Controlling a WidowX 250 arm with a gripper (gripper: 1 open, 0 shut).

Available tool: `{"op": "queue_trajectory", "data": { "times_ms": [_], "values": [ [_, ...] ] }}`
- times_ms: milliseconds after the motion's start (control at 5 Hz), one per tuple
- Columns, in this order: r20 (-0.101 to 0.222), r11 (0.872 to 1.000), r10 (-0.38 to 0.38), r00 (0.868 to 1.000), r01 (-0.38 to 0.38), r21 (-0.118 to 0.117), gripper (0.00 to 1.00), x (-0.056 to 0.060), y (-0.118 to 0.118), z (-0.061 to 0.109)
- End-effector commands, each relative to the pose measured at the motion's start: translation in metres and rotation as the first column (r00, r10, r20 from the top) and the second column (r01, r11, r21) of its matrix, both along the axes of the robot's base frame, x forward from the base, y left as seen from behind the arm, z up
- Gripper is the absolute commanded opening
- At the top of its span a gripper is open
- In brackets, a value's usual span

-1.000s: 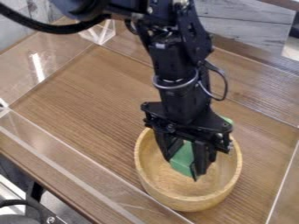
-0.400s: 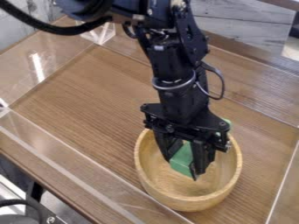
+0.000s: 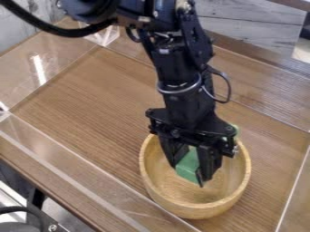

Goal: Put the green block in the brown bowl

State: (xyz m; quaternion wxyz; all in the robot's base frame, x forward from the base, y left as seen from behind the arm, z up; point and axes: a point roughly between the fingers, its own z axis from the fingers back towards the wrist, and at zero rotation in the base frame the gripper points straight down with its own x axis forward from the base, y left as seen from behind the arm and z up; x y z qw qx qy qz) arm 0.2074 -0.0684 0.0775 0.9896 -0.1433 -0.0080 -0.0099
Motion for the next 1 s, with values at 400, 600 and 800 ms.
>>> {"op": "queue_trajectory", "data": {
  "times_ms": [400, 600, 800],
  "values": [
    [0.016, 1.0, 0.011, 1.0, -0.01, -0.02, 0.0, 0.0074, 0.0025, 0.0012],
    [0.013, 1.0, 0.013, 1.0, -0.013, -0.024, 0.0, 0.0081, 0.0033, 0.0001],
    [0.009, 1.0, 0.015, 1.0, -0.015, -0.028, 0.0, 0.0087, 0.0041, -0.0009]
  ]
}}
